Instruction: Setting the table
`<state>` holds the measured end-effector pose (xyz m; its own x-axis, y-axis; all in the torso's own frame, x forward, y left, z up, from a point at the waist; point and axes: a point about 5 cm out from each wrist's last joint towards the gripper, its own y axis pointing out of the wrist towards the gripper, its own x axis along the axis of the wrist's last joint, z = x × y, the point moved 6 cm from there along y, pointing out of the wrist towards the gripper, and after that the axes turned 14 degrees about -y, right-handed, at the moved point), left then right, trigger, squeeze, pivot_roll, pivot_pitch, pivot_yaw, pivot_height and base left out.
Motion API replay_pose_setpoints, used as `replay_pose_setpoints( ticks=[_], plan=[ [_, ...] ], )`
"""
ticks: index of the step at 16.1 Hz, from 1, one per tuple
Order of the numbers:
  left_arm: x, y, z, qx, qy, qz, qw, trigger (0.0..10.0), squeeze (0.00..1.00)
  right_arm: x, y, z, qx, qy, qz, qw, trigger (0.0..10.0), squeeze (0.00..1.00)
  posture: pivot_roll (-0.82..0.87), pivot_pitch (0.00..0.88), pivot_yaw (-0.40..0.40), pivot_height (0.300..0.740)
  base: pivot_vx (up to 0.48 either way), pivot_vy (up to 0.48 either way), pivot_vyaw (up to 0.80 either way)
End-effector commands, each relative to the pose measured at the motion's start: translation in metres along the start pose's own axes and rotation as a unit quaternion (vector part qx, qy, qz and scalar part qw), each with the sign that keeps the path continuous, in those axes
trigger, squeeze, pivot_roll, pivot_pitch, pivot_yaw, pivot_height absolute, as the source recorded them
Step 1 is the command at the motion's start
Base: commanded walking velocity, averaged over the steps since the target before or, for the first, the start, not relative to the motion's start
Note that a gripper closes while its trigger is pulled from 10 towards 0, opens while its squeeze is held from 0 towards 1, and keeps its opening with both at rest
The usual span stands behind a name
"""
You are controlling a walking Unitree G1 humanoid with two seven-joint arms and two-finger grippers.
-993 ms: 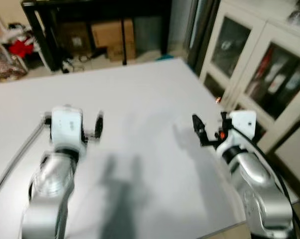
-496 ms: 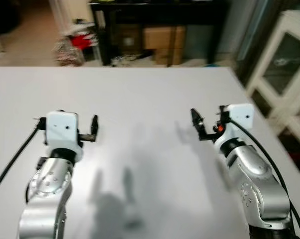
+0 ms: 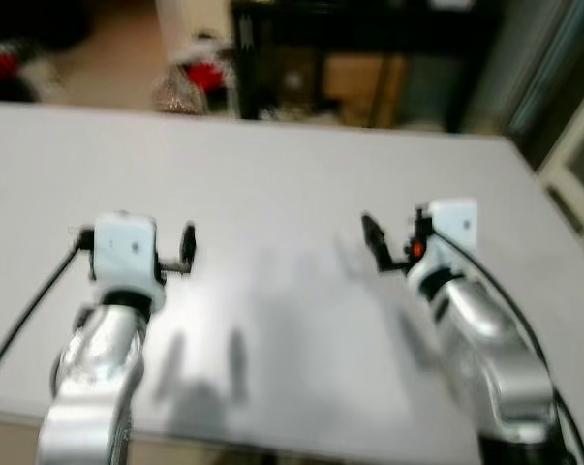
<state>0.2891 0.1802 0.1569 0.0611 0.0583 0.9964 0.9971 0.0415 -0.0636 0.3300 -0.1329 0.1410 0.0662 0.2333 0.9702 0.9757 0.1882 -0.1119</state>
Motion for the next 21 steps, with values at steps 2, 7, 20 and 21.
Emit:
replay_pose_setpoints(
  ticks=[2, 7, 20, 21],
  plan=[
    [0.004, -0.003, 0.007, 0.012, 0.013, -0.002, 1.0, 10.0, 0.0, 0.007, 0.003, 0.004, 0.008, 0.004, -0.013, 1.0, 10.0, 1.0, 0.1, 0.0, -0.018, 0.74, 0.0, 0.444, 0.8],
    [0.004, -0.008, 0.012, 0.021, 0.024, 0.001, 0.999, 10.0, 0.0, 0.011, 0.008, 0.012, 0.02, 0.003, -0.019, 1.0, 10.0, 1.0, 0.12, 0.0, -0.026, 0.74, 0.0, 0.446, 0.32],
    [0.01, 0.002, 0.012, -0.009, 0.055, 0.001, 0.998, 10.0, 0.0, 0.0, -0.004, 0.011, 0.015, 0.033, -0.014, 0.999, 10.0, 1.0, 0.1, 0.0, 0.047, 0.74, 0.0, 0.447, 0.53],
    [0.008, 0.006, 0.009, -0.015, 0.053, 0.0, 0.998, 10.0, 0.0, -0.003, -0.01, 0.008, 0.005, 0.037, -0.011, 0.999, 10.0, 1.0, 0.08, 0.0, 0.063, 0.74, 0.0, 0.446, 0.8]
  ],
)
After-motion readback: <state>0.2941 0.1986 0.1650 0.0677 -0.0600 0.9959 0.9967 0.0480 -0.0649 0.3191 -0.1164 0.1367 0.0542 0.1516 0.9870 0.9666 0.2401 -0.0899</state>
